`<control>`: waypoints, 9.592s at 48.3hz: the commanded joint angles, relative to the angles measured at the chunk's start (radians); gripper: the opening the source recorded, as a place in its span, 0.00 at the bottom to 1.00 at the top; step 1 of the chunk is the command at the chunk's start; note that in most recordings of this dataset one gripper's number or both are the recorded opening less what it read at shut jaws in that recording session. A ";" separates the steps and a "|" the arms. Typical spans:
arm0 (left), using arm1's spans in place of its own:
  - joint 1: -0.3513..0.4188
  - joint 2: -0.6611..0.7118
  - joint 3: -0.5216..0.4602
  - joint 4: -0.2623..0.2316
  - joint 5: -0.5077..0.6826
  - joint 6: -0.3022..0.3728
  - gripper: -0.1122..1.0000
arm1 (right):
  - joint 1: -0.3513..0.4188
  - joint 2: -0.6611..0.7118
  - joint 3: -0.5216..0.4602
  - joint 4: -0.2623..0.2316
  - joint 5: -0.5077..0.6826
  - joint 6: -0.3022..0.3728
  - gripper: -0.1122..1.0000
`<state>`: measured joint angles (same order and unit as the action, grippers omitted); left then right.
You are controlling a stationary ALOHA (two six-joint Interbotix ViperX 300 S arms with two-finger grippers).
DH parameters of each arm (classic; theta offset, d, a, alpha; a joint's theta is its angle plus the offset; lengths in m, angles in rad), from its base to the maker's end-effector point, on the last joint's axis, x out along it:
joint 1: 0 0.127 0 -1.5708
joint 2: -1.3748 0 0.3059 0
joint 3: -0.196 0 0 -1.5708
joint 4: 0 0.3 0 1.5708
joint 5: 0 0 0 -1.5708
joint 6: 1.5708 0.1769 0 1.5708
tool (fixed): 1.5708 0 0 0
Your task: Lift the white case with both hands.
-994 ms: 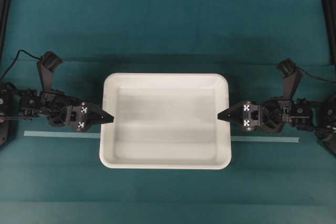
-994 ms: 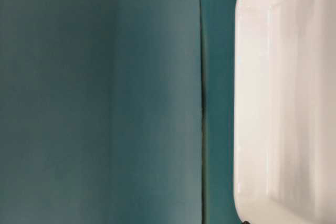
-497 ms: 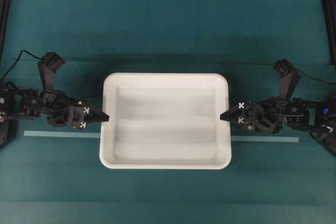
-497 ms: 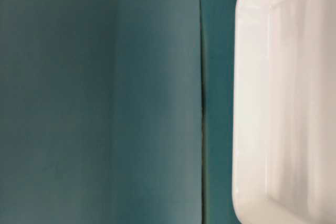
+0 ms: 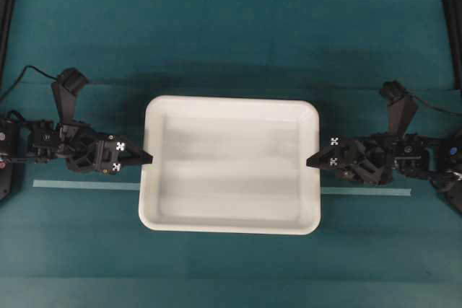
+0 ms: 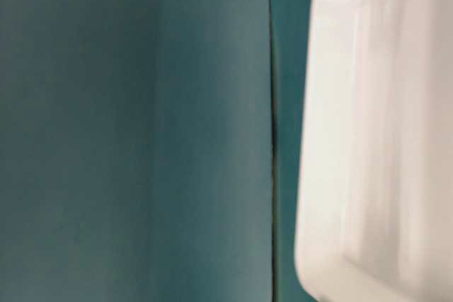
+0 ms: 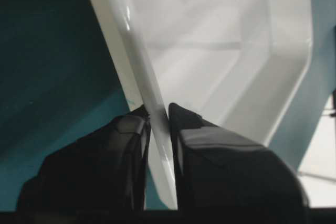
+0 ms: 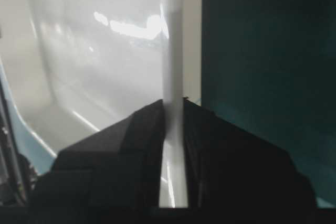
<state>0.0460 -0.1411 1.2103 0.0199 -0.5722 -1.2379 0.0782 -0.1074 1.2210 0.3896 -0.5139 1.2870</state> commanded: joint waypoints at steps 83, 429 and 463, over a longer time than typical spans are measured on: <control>0.002 -0.583 -0.084 0.002 0.445 -0.063 0.16 | -0.098 -0.618 -0.103 -0.006 0.471 -0.078 0.20; 0.126 0.018 -0.160 0.003 0.629 -0.137 0.16 | -0.270 -0.020 -0.186 -0.121 0.640 -0.089 0.39; 0.123 -0.034 -0.169 0.006 0.606 -0.130 0.94 | -0.268 -0.089 -0.190 -0.124 0.681 -0.089 0.81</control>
<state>0.1672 -0.1795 1.0508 0.0199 0.0399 -1.3698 -0.1902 -0.2056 1.0416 0.2669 0.1641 1.1996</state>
